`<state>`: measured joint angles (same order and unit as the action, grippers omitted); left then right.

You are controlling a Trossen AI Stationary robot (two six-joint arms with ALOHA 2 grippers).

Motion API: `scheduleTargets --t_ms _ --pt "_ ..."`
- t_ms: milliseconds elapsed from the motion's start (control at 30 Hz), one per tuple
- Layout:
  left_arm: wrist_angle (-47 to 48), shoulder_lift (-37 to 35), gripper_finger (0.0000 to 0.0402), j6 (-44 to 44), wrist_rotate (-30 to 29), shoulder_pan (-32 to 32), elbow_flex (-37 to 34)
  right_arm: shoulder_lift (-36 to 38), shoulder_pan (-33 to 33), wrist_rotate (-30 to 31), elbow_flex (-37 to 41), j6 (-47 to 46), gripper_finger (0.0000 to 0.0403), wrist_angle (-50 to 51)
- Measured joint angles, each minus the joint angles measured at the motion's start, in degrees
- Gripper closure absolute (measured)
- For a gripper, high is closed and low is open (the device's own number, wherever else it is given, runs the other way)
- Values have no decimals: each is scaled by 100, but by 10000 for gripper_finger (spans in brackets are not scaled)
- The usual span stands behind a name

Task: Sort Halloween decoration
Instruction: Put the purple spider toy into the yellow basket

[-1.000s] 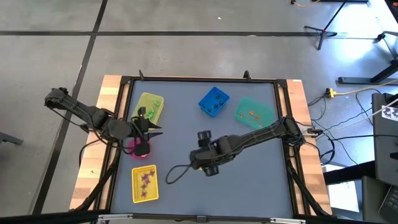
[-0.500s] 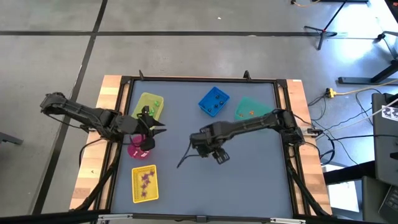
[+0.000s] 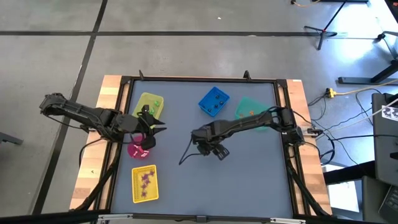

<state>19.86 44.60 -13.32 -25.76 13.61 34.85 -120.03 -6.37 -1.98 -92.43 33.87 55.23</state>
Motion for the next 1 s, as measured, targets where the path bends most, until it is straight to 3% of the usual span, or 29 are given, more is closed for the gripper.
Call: scheduleTargets --t_ms 333,1000 --pt "1 0 311 0 -2 0 0 -43 4 34 141 864 166 -318" --pt "13 2 311 0 -4 0 0 -358 242 140 127 1016 166 -103"
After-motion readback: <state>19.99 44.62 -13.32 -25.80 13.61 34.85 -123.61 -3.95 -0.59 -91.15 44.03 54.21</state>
